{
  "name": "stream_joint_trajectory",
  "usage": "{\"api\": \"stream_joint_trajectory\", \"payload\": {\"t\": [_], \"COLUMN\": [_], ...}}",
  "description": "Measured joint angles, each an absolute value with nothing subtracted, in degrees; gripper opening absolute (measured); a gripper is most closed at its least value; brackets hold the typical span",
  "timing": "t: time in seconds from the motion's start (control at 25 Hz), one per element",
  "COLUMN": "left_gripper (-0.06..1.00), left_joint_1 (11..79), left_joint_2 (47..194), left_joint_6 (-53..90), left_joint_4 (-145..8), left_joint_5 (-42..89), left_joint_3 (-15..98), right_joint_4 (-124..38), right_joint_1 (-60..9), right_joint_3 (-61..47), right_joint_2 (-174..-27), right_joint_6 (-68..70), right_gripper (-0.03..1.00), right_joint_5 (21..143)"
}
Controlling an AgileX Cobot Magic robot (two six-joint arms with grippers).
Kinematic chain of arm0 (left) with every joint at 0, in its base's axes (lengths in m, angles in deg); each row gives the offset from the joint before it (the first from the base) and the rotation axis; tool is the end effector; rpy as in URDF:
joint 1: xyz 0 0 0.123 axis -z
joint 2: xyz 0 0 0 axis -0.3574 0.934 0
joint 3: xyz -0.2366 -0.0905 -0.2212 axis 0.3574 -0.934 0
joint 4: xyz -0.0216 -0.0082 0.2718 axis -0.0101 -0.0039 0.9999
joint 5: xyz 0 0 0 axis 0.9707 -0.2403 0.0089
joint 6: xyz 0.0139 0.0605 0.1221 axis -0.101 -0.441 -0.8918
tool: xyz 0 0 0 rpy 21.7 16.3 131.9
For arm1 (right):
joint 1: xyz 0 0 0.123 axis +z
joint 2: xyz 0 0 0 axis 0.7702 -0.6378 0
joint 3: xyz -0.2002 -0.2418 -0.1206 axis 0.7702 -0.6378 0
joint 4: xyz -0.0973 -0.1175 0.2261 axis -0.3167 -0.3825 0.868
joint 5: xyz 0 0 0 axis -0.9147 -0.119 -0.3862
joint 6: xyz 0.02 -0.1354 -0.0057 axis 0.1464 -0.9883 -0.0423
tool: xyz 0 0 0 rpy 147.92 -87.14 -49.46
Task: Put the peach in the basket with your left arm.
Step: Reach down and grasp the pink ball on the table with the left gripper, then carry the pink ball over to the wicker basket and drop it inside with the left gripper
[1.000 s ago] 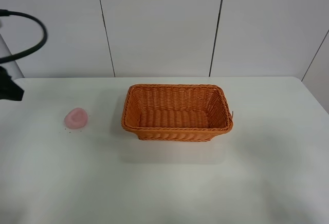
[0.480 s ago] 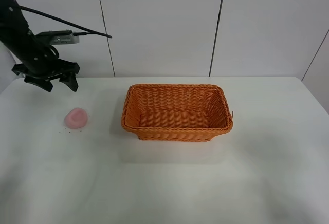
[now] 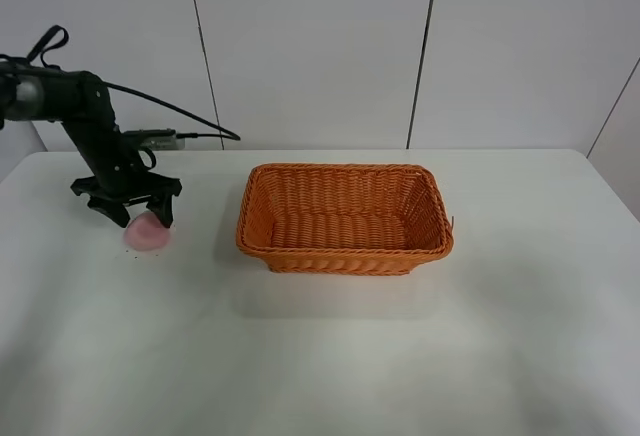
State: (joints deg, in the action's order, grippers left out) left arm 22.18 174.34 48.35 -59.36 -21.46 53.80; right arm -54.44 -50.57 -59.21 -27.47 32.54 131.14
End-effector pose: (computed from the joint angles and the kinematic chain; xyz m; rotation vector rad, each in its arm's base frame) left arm 0.5028 -0.0184 0.1158 0.0825 2.9394 -0.0800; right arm 0.0065 -0.0069 0.2679 0.1494 2.0038 0.0197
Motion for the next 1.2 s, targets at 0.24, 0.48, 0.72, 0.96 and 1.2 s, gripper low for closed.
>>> {"api": "stream_joint_trajectory", "payload": {"t": [0.24, 0.48, 0.72, 0.96, 1.2], "left_gripper": [0.82, 0.58, 0.14, 0.13, 0.13], "left_joint_1": [22.2, 22.2, 22.2, 22.2, 22.2], "left_joint_2": [177.8, 178.0, 176.7, 174.0, 171.5], "left_joint_6": [48.3, 48.7, 48.9, 49.2, 50.2], "left_joint_4": [-57.9, -58.0, -56.9, -56.4, -56.7], "left_joint_5": [-20.4, -19.7, -21.6, -31.5, -39.7], "left_joint_3": [53.8, 53.8, 54.9, 62.8, 72.8], "right_joint_4": [-54.4, -54.4, -54.4, -54.4, -54.4], "right_joint_1": [-50.6, -50.6, -50.6, -50.6, -50.6], "right_joint_3": [-59.2, -59.2, -59.2, -59.2, -59.2], "right_joint_2": [-27.5, -27.5, -27.5, -27.5, -27.5], "right_joint_6": [32.5, 32.5, 32.5, 32.5, 32.5], "right_gripper": [0.69, 0.69, 0.69, 0.69, 0.69], "right_joint_5": [131.1, 131.1, 131.1, 131.1, 131.1]}}
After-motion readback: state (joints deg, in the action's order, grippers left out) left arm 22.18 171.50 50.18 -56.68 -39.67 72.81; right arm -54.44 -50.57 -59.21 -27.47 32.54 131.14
